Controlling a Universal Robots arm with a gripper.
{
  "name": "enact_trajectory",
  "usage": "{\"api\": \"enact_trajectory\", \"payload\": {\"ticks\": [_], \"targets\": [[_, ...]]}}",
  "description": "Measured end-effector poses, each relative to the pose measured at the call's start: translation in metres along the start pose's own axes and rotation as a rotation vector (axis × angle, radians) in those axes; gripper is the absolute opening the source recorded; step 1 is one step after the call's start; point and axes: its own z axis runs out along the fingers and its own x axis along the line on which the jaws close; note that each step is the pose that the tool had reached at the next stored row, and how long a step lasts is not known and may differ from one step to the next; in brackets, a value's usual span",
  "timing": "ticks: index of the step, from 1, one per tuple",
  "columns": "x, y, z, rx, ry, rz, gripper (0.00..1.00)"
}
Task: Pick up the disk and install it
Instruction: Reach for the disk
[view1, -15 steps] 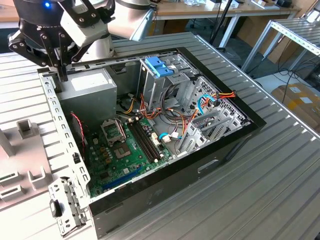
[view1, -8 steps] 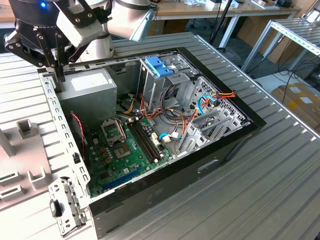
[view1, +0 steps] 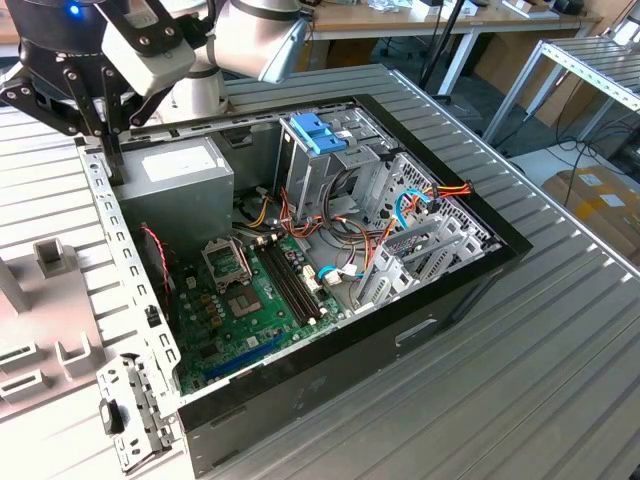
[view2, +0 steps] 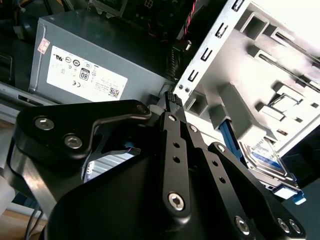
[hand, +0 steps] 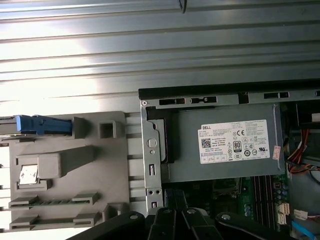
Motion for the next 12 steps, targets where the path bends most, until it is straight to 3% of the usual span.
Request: {"api": "enact_trajectory", "payload": {"ticks": [12], "targets": [[0.0099, -0.0007, -0.0003, 0.0001, 0.0, 0.0, 0.11]]}}
